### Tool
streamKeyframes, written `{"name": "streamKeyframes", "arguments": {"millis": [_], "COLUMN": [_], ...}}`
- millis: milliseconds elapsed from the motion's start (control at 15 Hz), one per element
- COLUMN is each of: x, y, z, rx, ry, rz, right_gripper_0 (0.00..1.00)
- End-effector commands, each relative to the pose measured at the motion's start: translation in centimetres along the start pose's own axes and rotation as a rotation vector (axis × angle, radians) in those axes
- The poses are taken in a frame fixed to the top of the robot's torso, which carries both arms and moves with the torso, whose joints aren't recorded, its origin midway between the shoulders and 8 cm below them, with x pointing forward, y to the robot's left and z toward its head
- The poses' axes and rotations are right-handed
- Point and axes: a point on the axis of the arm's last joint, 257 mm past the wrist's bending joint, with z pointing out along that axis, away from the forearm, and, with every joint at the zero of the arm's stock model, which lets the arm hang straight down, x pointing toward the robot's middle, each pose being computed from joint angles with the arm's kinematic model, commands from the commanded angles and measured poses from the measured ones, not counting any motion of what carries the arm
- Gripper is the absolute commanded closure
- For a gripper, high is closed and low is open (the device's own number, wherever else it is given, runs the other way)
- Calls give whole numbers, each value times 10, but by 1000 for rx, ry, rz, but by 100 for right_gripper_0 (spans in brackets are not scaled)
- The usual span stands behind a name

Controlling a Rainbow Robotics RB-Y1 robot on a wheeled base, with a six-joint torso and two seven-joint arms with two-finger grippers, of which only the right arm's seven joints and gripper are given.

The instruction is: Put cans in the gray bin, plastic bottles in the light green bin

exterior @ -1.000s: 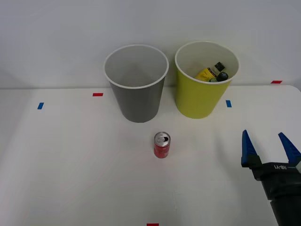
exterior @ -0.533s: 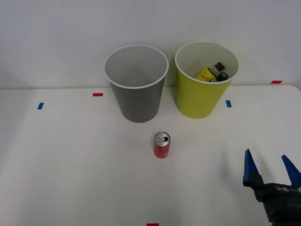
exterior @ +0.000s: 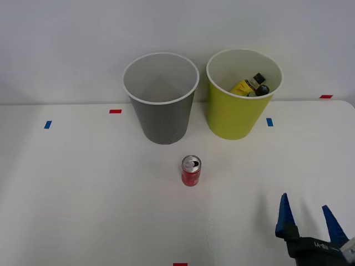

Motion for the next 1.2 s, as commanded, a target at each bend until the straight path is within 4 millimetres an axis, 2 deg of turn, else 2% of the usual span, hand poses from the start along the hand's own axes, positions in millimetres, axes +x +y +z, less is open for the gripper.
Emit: {"name": "streamKeyframes", "arguments": {"millis": [67,200,333,867,1200], "x": [12,13,13,13,15], "y": [16,34,40,42,30], "z": [-22,-34,-41,-67,-70], "rx": [-80,-165,-191,-62,-54], "ry": [-38,-35,-46,-73,-55], "rz": [-9,-120,-231,-381,-432], "right_gripper_0": [0,0,0,0,0]}}
